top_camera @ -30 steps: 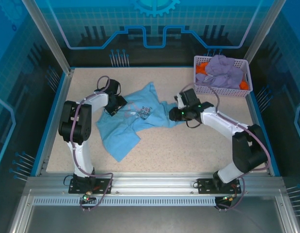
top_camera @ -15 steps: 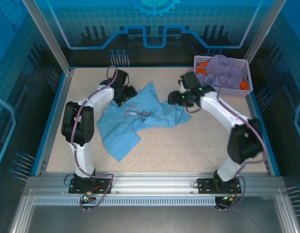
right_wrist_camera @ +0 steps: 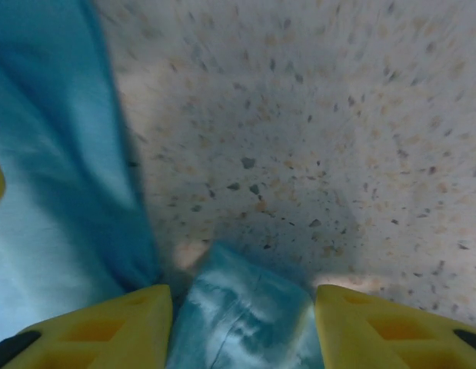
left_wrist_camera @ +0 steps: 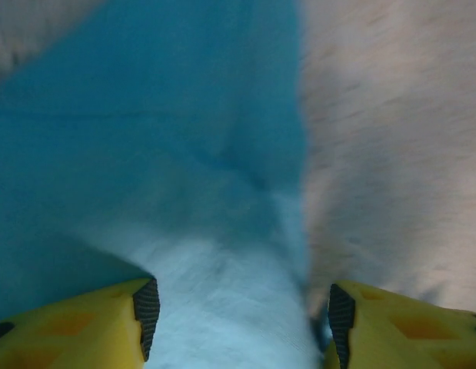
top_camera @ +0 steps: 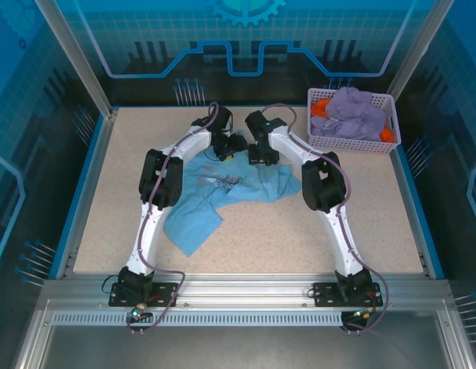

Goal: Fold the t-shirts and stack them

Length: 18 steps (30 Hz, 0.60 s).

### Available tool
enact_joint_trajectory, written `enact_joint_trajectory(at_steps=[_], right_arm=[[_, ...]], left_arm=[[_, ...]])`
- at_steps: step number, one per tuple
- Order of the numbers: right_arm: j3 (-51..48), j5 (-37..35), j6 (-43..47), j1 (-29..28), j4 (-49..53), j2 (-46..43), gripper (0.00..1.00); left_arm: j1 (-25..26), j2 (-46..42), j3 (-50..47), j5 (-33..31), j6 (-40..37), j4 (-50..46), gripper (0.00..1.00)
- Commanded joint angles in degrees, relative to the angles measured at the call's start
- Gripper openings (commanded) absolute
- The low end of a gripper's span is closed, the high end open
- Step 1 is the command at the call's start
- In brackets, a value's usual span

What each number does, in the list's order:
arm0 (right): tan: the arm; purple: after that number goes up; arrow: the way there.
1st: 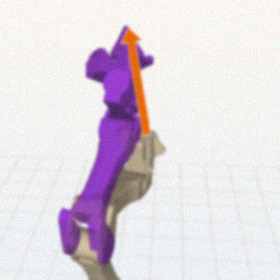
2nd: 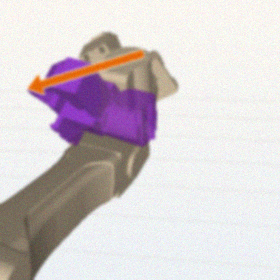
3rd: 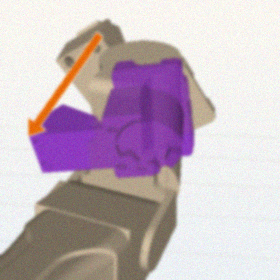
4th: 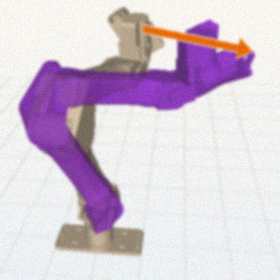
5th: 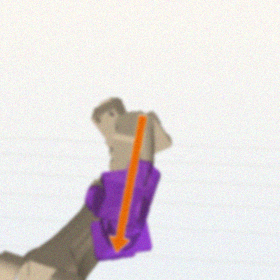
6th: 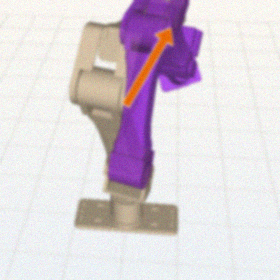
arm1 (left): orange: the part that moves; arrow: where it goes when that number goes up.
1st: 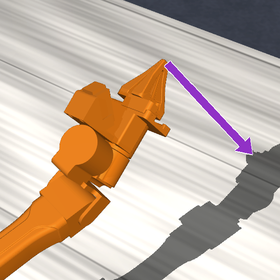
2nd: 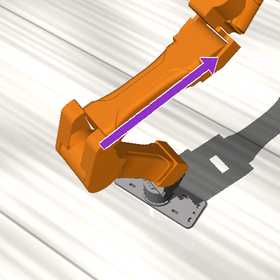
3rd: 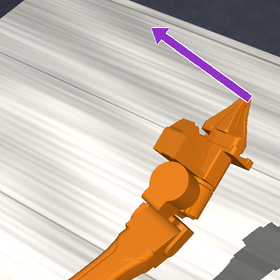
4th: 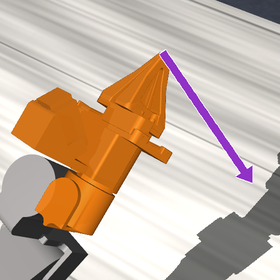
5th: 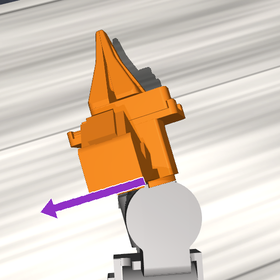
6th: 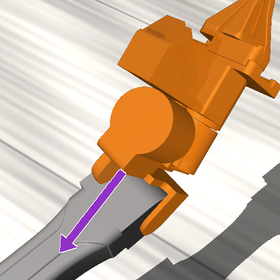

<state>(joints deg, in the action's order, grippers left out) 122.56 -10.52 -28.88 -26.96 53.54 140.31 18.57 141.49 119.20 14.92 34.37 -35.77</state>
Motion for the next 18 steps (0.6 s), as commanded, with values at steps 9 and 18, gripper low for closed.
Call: enact_joint_trajectory(at_steps=[9,18], right_arm=[[-0.99,3.55,-0.96,1.72,1.49,0.35,0.14],[-11.89,3.53,1.44,1.66,-7.11,-14.01,0.04]], left_arm=[[-0.16,1.3,1.52,-13.64,-0.24,-5.37,0.61],[-0.73,2.01,2.9,-24.27,-1.82,-8.95,0.54]])
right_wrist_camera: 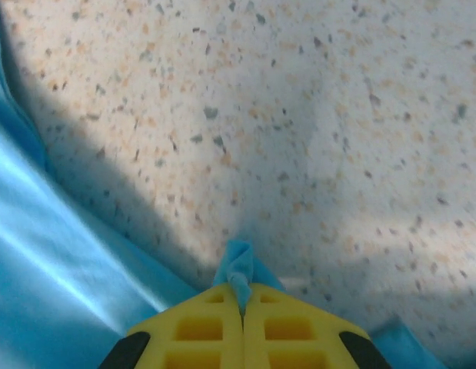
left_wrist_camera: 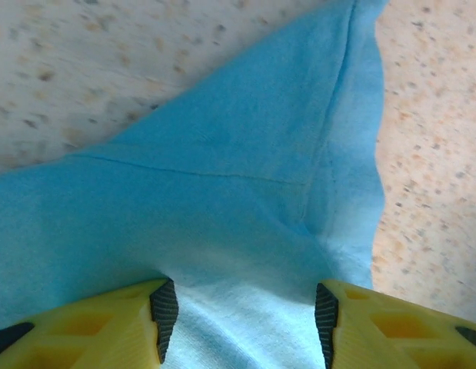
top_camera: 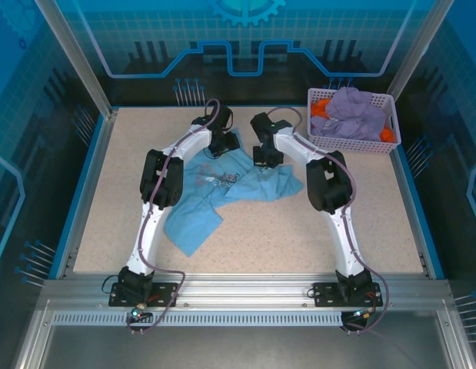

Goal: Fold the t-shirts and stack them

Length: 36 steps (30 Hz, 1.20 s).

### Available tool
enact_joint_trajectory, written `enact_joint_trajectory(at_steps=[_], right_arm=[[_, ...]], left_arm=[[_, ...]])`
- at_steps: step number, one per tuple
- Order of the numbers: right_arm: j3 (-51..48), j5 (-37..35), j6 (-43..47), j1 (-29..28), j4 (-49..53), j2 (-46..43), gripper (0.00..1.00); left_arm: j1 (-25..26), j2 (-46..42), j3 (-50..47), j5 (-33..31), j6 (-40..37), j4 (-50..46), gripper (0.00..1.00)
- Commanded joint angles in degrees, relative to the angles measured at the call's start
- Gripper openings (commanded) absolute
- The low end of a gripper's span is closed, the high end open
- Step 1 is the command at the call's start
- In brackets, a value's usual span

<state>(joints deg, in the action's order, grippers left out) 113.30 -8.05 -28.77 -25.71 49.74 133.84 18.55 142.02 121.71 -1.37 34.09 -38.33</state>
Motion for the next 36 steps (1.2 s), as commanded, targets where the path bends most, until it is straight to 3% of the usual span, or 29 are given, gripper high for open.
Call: enact_joint_trajectory(at_steps=[1,8,12,17,21,24,27,31,32,35,36], right_arm=[[-4.5,1.92,1.64,0.42,-5.14,-9.65,0.04],[-17.81,6.0,4.99,0.09,-14.53,-23.27,0.08],[-27.55,11.11,8.37,0.15,-19.29,-32.91,0.06],[-41.6,19.42,11.19,0.18,-17.89,-45.47,0.05],[-55.44,21.71,9.71,0.23,-14.48,-58.21,0.07],[-64.08,18.85,5.49,0.31,-11.83,-67.15,0.16],[-69.62,16.09,-1.14,1.48,-8.15,-70.77,0.23],[-75.74,15.85,-7.35,4.39,-9.64,-74.34,0.25],[-77.09,17.31,-8.79,5.89,-11.22,-75.83,0.29],[-77.18,19.19,-10.7,7.19,-16.0,-78.14,0.52],[-75.35,18.48,-10.4,7.17,-15.95,-77.24,0.54]], left_arm=[[-0.71,1.76,0.82,-9.42,-1.65,-6.93,0.54],[-1.75,2.56,2.4,-10.88,-1.14,-8.35,0.53],[-2.98,2.67,3.09,-9.96,-0.82,-8.71,0.53],[-5.62,1.83,3.18,-8.72,-0.07,-8.87,0.53],[-7.83,0.51,3.22,-7.41,-0.22,-8.98,0.53],[-8.74,-0.04,4.42,-6.69,-1.22,-9.44,0.53],[-9.36,0.02,6.82,-6.01,-2.09,-10.96,0.54],[-10.32,-1.36,9.42,-2.78,-2.46,-12.99,0.59],[-10.37,-2.51,9.42,-1.64,-2.46,-13.21,0.61],[-9.87,-7.79,6.89,-0.48,-2.39,-12.8,0.66],[-9.56,-10.15,5.28,-0.65,-2.16,-12.48,0.66]])
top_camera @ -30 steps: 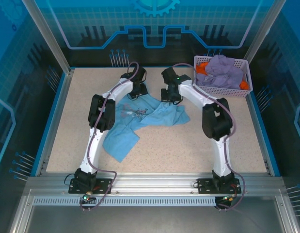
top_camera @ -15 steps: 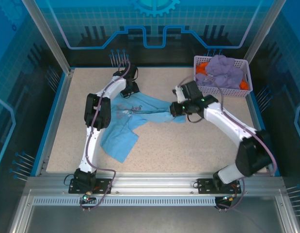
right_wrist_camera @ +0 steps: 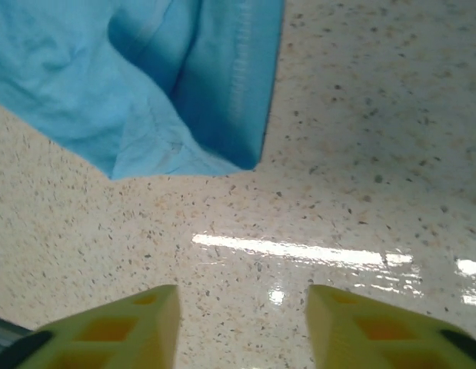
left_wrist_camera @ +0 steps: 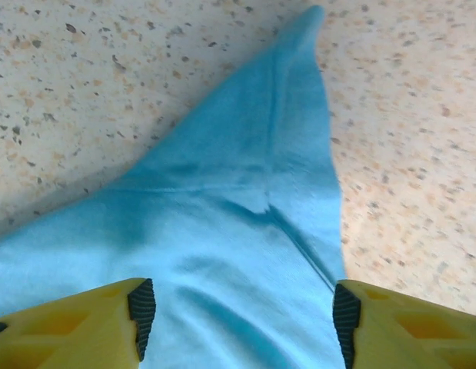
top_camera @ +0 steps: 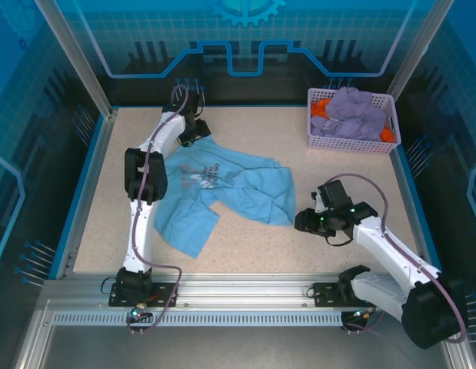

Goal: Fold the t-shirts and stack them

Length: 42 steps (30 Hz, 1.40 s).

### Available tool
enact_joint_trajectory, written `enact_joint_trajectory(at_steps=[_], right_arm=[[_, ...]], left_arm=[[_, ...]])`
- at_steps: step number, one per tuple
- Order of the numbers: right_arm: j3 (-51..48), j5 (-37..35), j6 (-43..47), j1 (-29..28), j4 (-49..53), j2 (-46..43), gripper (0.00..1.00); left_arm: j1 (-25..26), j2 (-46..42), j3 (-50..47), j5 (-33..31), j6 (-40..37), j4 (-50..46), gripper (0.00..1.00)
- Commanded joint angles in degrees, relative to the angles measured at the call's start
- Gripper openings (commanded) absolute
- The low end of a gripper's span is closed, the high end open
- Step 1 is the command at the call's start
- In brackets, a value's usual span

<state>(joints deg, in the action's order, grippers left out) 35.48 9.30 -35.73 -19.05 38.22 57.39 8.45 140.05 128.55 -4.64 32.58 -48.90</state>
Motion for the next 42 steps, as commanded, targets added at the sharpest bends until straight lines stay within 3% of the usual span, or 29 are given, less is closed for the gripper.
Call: enact_joint_trajectory(at_steps=[1,6,9,13,16,22,29,35,38,42], right_arm=[[4.58,0.71,-2.84,0.23,-3.81,0.92,0.54],[13.96,-3.27,-2.77,-6.15,-2.03,12.8,0.5],[17.92,-5.07,-3.35,-9.92,-4.13,19.88,0.45],[26.43,-9.07,-2.6,-14.11,-3.18,31.2,0.37],[30.6,-9.28,-3.42,-15.82,-3.74,38.39,0.25],[31.2,-9.23,-5.71,-18.89,-5.21,46.6,0.22],[16.8,-9.05,-8.81,-15.01,-7.17,41.67,0.23],[1.53,-9.32,-12.65,-6.94,-8.99,28.65,0.35],[-5.85,-2.85,-15.38,-0.55,-14.17,20.72,0.38],[-6.92,-4.41,-17.94,4.05,-9.81,10.93,0.52]], left_arm=[[0.68,-10.4,-3.41,2.39,-0.44,-1.4,0.66],[1.82,-26.91,-25.36,2.41,4.08,9.63,0.64],[3.33,-30.27,-32.87,3.04,4.74,13.29,0.63],[5.14,-25.51,-30.79,6.96,2.49,12.65,0.6],[6.52,-19.53,-26.44,8.09,-0.04,11.23,0.6],[6.76,-8.85,-20.13,7.97,-2.67,8.6,0.59],[5.84,-3.12,-17.06,3.53,-2.77,7.29,0.6],[3.98,-1.05,-14.6,-1.3,-2.93,4.31,0.6],[3.2,-1.18,-14.62,-1.84,-3.28,4.19,0.6],[2.33,-1.18,-13.11,-1.28,-3.58,3.24,0.6]])
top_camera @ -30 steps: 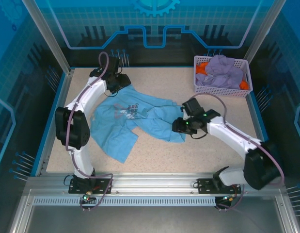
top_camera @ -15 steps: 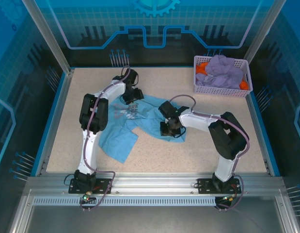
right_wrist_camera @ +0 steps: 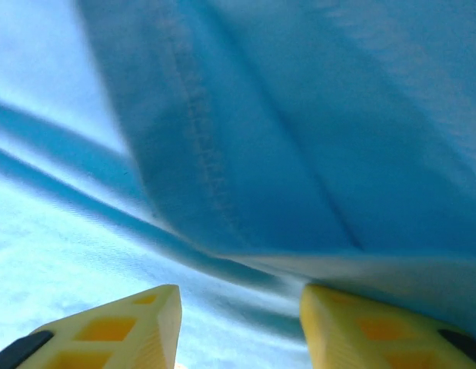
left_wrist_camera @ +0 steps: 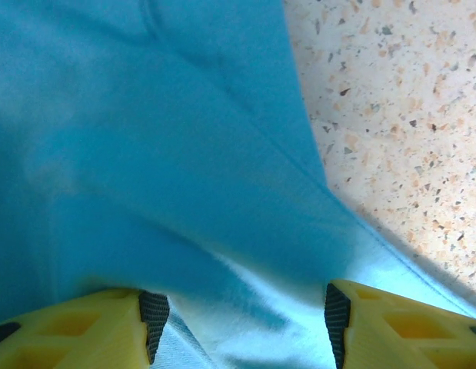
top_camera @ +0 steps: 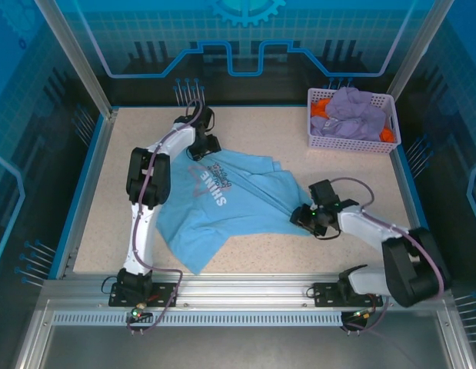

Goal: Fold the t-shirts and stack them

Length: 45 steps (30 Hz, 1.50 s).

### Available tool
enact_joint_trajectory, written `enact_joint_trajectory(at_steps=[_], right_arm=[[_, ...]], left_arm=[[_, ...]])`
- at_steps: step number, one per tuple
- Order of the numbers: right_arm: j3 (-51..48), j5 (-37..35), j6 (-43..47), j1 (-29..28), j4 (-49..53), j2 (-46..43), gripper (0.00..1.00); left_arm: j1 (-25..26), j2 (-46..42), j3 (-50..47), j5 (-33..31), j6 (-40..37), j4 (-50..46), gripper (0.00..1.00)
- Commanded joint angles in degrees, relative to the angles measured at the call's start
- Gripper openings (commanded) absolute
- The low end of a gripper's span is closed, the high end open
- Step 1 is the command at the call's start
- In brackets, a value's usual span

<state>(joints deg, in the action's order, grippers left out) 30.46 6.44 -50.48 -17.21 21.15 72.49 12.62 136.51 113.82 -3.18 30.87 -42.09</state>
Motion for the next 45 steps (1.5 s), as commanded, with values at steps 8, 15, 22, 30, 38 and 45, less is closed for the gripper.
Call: enact_joint_trajectory(at_steps=[8,15,22,30,38,45], right_arm=[[1.07,-5.83,-0.73,7.68,14.52,-25.8,0.66],[13.45,-3.04,6.02,2.15,12.95,-11.52,0.56],[39.22,-11.24,12.18,-6.56,17.54,17.88,0.47],[34.6,-4.82,2.67,-6.46,8.46,27.29,0.42],[24.76,-5.15,-1.34,-5.88,4.53,24.09,0.47],[13.37,-5.98,-6.77,-8.11,4.44,14.19,0.47]], left_arm=[[-2.54,-1.55,5.18,1.77,-1.98,-4.42,0.76],[0.34,-12.87,4.24,1.6,-0.56,-5.09,0.89],[1.17,-35.64,-33.43,1.7,14.96,13.64,0.71],[1.98,-48.21,-62.61,8.16,22.21,22.28,0.65],[2.32,-53.31,-72.62,3.25,21.17,15.03,0.63],[0.93,-58.71,-75.44,2.85,22.09,13.35,0.64]])
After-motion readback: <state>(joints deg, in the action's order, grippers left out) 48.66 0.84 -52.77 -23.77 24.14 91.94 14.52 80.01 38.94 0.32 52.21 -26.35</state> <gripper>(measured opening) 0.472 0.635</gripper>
